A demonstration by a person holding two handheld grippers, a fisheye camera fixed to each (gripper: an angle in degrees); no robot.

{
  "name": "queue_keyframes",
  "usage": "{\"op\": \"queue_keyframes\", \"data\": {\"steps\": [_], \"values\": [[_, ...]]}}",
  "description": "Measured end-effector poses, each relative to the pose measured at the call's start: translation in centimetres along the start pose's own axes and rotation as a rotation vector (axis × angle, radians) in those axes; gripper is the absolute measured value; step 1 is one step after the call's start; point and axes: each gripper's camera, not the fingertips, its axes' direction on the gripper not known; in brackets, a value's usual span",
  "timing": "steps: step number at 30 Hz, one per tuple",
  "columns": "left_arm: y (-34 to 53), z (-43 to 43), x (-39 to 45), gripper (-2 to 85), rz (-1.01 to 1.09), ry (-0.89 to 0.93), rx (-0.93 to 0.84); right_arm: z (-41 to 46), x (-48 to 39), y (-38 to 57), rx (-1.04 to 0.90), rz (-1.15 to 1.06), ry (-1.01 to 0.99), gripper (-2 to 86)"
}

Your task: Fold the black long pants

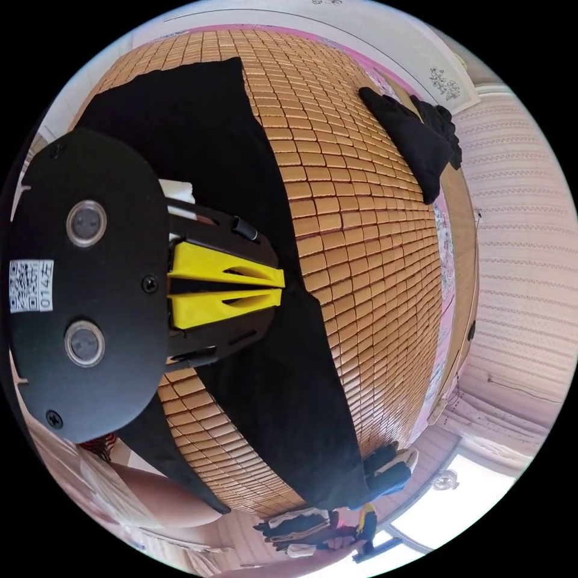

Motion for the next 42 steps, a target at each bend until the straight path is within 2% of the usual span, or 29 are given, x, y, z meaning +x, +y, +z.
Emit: {"op": "queue_keyframes", "data": {"steps": [2,7,9,12,14,17,20,23,25,27,30,33,35,42], "values": [[0.1,-1.1,-1.0,-1.0,-0.042,0.021,0.022,2.7,0.4,-1.2,-0.035,0.027,0.014,10.8],[0.1,-2.1,-2.2,-1.0,0.004,-0.057,0.003,7.4,-0.4,1.0,-0.077,-0.004,0.104,12.9],[-0.1,-2.2,-3.0,-0.9,0.001,-0.099,-0.005,9.5,-0.9,1.9,-0.126,-0.024,0.160,11.6],[-0.4,-2.9,-5.2,-0.9,-0.062,-0.192,0.010,11.7,-3.2,2.9,-0.073,-0.126,0.283,5.7],[-0.2,-4.2,-8.4,-0.8,-0.169,-0.252,0.043,13.4,-4.4,3.3,-0.023,-0.139,0.462,0.7],[0.7,-5.5,-13.5,-0.4,-0.284,-0.278,0.020,14.7,-4.9,3.7,-0.045,-0.202,0.552,-0.5],[2.3,-5.6,-19.2,1.4,-0.414,-0.333,-0.049,14.4,-3.9,3.5,-0.061,-0.148,0.491,-0.9],[3.5,-5.2,-23.3,5.5,-0.549,-0.285,-0.065,14.3,-2.8,3.4,-0.054,-0.085,0.434,-0.9],[3.8,-4.7,-24.6,6.2,-0.620,-0.273,-0.074,14.7,-2.5,3.6,-0.059,-0.067,0.476,-0.9],[3.6,-4.4,-24.9,5.9,-0.621,-0.288,-0.061,15.0,-2.4,3.8,-0.058,-0.052,0.493,-0.9],[2.0,-3.8,-24.3,2.6,-0.609,-0.407,-0.077,15.6,-2.4,3.7,-0.075,-0.020,0.526,-0.9],[0.9,-3.7,-23.9,1.0,-0.588,-0.396,-0.074,15.3,-3.6,3.5,-0.008,-0.030,0.427,-0.9],[0.5,-3.3,-23.8,0.6,-0.553,-0.420,-0.097,16.9,-4.9,3.4,-0.052,-0.092,0.346,-1.0],[-1.0,-2.4,-23.0,0.7,-0.579,-0.399,-0.091,19.3,-5.1,4.0,-0.044,-0.115,0.397,-1.0]]}}
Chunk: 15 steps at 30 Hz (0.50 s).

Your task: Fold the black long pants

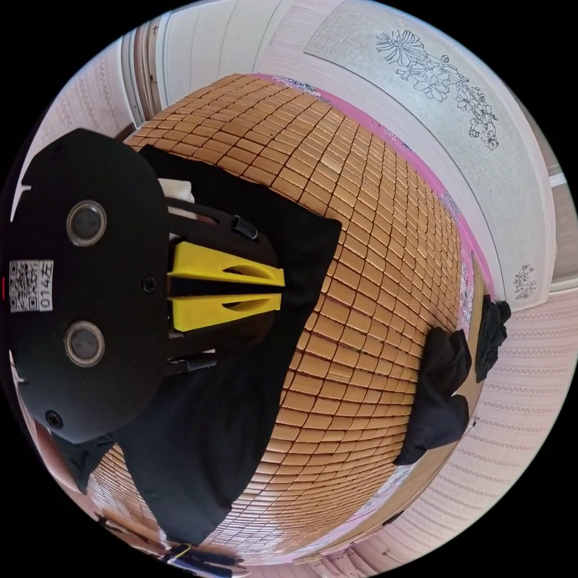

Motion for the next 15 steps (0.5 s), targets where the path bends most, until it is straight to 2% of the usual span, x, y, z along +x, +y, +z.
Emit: {"op": "queue_keyframes", "data": {"steps": [3,6,8,11,15], "values": [[0.8,-1.2,1.7,1.5,0.027,-0.013,-0.007,0.6,-0.2,0.1,-0.012,0.003,0.011,-0.9],[3.9,-5.8,3.2,2.8,0.112,0.064,0.089,-0.2,0.3,1.5,0.016,0.038,0.002,-0.8],[9.2,-10.7,7.1,4.0,0.361,0.133,0.174,-2.4,0.4,4.5,0.079,-0.019,-0.122,-0.3],[19.4,-15.3,13.9,5.3,0.687,0.261,0.140,-4.1,-0.1,10.4,0.056,-0.134,-0.225,3.7],[31.8,-18.9,22.8,5.5,0.930,0.381,0.070,-4.1,-0.5,18.6,-0.049,-0.171,-0.272,9.4]]}}
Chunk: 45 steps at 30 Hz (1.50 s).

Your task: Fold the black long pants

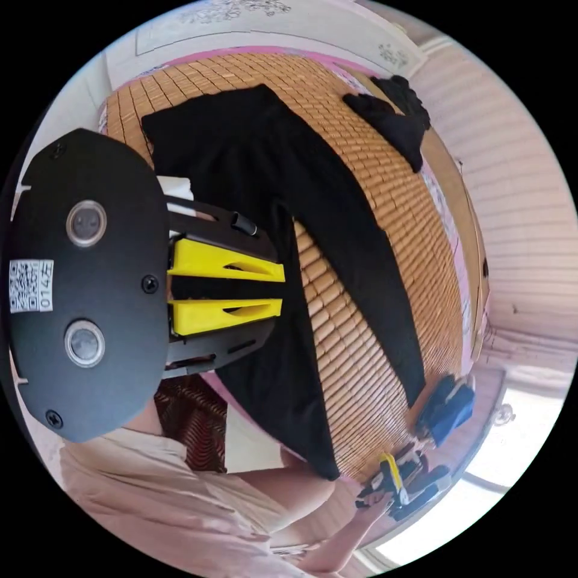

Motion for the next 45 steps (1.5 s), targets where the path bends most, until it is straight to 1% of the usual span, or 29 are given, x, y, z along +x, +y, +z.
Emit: {"op": "queue_keyframes", "data": {"steps": [2,3,5,7,9,10,12,14,15,17,19,21,23,24,26,28,30,32,34,36,38,39,40,41,43,45], "values": [[-1.3,1.3,8.5,5.9,0.116,0.088,-0.020,2.0,-0.5,3.9,-0.101,0.004,-0.023,10.2],[-1.8,1.7,10.1,6.1,0.139,0.101,-0.030,2.6,-0.6,4.5,-0.137,0.003,-0.021,10.9],[-4.2,2.9,15.2,6.8,0.205,0.095,-0.043,4.6,-0.6,6.3,-0.228,0.012,-0.011,12.9],[-6.2,3.8,17.8,7.4,0.250,0.061,-0.056,5.7,0.0,7.0,-0.244,0.055,-0.040,12.0],[-8.1,5.2,19.5,7.6,0.270,0.001,-0.094,6.2,0.5,7.5,-0.225,0.083,-0.028,8.5],[-9.2,6.3,20.3,7.2,0.283,-0.018,-0.160,5.9,0.5,7.8,-0.192,0.084,-0.025,6.1],[-10.0,6.6,21.1,5.3,0.302,-0.006,-0.190,4.7,0.2,8.1,-0.126,0.074,-0.063,4.0],[-10.9,5.9,21.5,0.5,0.291,0.036,-0.218,2.4,-0.5,8.4,-0.046,0.036,-0.046,3.2],[-11.0,5.4,21.4,0.2,0.275,0.030,-0.206,1.7,-0.7,8.5,-0.017,0.024,-0.048,3.1],[-11.2,1.8,20.9,-0.5,0.234,0.030,-0.095,-0.9,-1.1,9.2,0.107,0.009,-0.074,3.9],[-11.1,0.1,20.5,-0.4,0.188,0.049,-0.054,-0.8,-0.6,9.7,0.125,0.034,-0.078,5.6],[-10.9,0.4,20.1,0.0,0.162,0.054,-0.094,0.9,0.5,10.1,0.095,0.107,-0.069,8.5],[-10.6,0.7,20.2,1.9,0.141,0.019,-0.131,3.4,1.8,10.5,0.061,0.212,-0.159,13.7],[-10.7,0.5,20.3,2.6,0.136,0.021,-0.136,3.9,1.9,10.6,0.062,0.229,-0.194,15.1],[-11.0,-0.6,21.0,4.7,0.131,0.042,-0.149,5.6,1.9,10.8,0.063,0.280,-0.274,15.7],[-11.2,-1.5,21.7,5.6,0.152,0.031,-0.150,6.6,1.2,10.4,0.049,0.288,-0.271,14.1],[-11.4,-2.5,22.0,6.0,0.155,0.025,-0.145,7.2,-0.1,9.6,0.046,0.265,-0.222,10.4],[-11.7,-3.9,21.0,6.1,0.110,0.065,-0.133,7.6,-2.6,7.5,0.064,0.190,-0.114,3.8],[-11.8,-5.0,19.5,6.2,0.052,0.089,-0.123,8.2,-4.3,5.6,0.097,0.169,-0.011,1.4],[-11.7,-6.3,17.7,6.2,-0.006,0.096,-0.111,9.5,-5.9,3.8,0.101,0.133,0.059,0.5],[-11.2,-8.5,14.5,6.2,-0.090,0.104,-0.095,11.9,-6.9,2.2,-0.010,0.105,0.151,-0.2],[-11.0,-9.1,13.5,6.2,-0.113,0.102,-0.088,12.0,-7.1,2.1,0.003,0.090,0.150,-0.4],[-10.3,-10.5,11.5,6.1,-0.161,0.095,-0.071,12.1,-7.0,2.0,0.017,0.109,0.158,-0.7],[-9.4,-11.8,9.3,6.0,-0.214,0.086,-0.058,12.3,-6.9,1.9,-0.003,0.140,0.226,-0.7],[-7.6,-13.7,5.7,5.9,-0.303,0.072,-0.040,12.7,-6.7,1.9,-0.006,0.170,0.252,-0.8],[-5.4,-15.4,2.1,5.9,-0.400,0.063,-0.027,12.8,-6.5,1.8,0.012,0.209,0.211,-0.8]]}}
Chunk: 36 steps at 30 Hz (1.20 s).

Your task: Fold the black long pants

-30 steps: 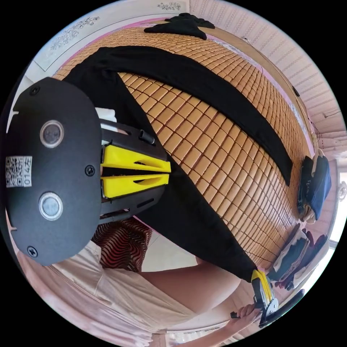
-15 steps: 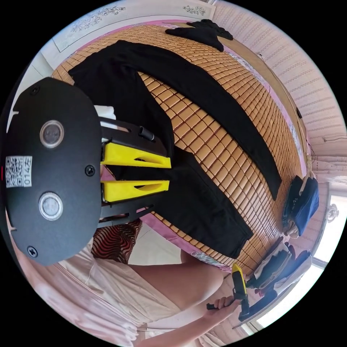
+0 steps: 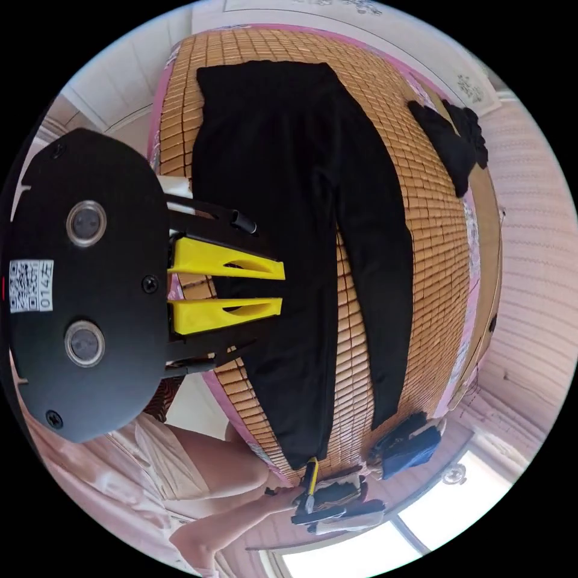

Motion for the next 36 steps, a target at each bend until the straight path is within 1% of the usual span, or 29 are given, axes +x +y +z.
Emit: {"op": "queue_keyframes", "data": {"steps": [2,3,5,6,8,9,11,12,14,15,17,18,19,23,24,26,30,33,34,36], "values": [[1.3,-2.7,-5.4,5.9,-0.122,-0.026,0.021,0.2,-0.4,-0.3,-0.007,0.037,-0.041,-0.8],[1.8,-3.4,-6.7,6.0,-0.150,-0.036,0.029,0.2,-0.7,-0.4,-0.005,0.043,-0.045,-0.8],[3.6,-6.7,-12.1,6.3,-0.253,-0.094,0.060,-0.3,-2.1,-0.9,-0.005,0.043,-0.004,-0.7],[4.1,-7.6,-13.4,6.3,-0.275,-0.114,0.070,-0.6,-2.7,-1.1,0.000,0.036,0.015,-0.6],[6.4,-11.1,-18.9,6.4,-0.372,-0.173,0.112,-2.0,-5.5,-2.5,0.042,-0.036,0.077,0.1],[7.0,-11.9,-20.3,6.4,-0.396,-0.182,0.120,-2.4,-6.5,-3.1,0.056,-0.065,0.085,0.4],[9.3,-14.8,-25.5,6.7,-0.486,-0.213,0.156,-3.8,-11.5,-6.3,0.112,-0.226,0.053,2.7],[9.9,-15.4,-26.7,6.8,-0.505,-0.223,0.164,-4.1,-13.1,-7.2,0.120,-0.273,0.031,3.6],[11.6,-17.7,-30.9,7.4,-0.583,-0.256,0.192,-4.8,-20.3,-11.3,0.154,-0.461,-0.070,6.2],[12.0,-18.3,-31.8,7.5,-0.603,-0.261,0.203,-4.9,-22.3,-12.3,0.163,-0.512,-0.095,6.5],[13.3,-20.2,-35.0,8.1,-0.682,-0.255,0.253,-4.7,-30.9,-16.2,0.175,-0.686,-0.177,7.1],[13.5,-20.5,-35.7,8.3,-0.703,-0.248,0.255,-4.6,-33.1,-17.1,0.173,-0.728,-0.204,7.3],[13.9,-21.0,-37.0,8.7,-0.731,-0.227,0.260,-4.4,-37.6,-18.6,0.172,-0.803,-0.256,7.6],[15.1,-22.5,-40.3,8.8,-0.792,-0.138,0.269,-2.9,-52.6,-22.0,0.122,-1.029,-0.347,9.5],[15.2,-22.7,-40.6,8.5,-0.799,-0.129,0.271,-2.6,-54.5,-22.2,0.110,-1.056,-0.345,10.0],[15.3,-23.8,-41.6,6.5,-0.820,-0.149,0.253,-1.7,-61.1,-22.4,0.103,-1.127,-0.320,10.9],[14.8,-26.1,-42.7,1.6,-0.784,-0.184,0.266,0.0,-67.4,-22.1,0.093,-1.155,-0.252,11.0],[15.1,-28.2,-44.0,-0.5,-0.766,-0.166,0.300,1.5,-69.8,-22.1,0.109,-1.171,-0.098,10.9],[15.3,-29.1,-44.6,-0.7,-0.762,-0.156,0.310,1.9,-69.8,-22.5,0.115,-1.142,-0.074,10.1],[15.4,-30.8,-45.4,-0.9,-0.746,-0.157,0.322,1.9,-69.7,-23.4,0.062,-1.099,-0.113,5.8]]}}
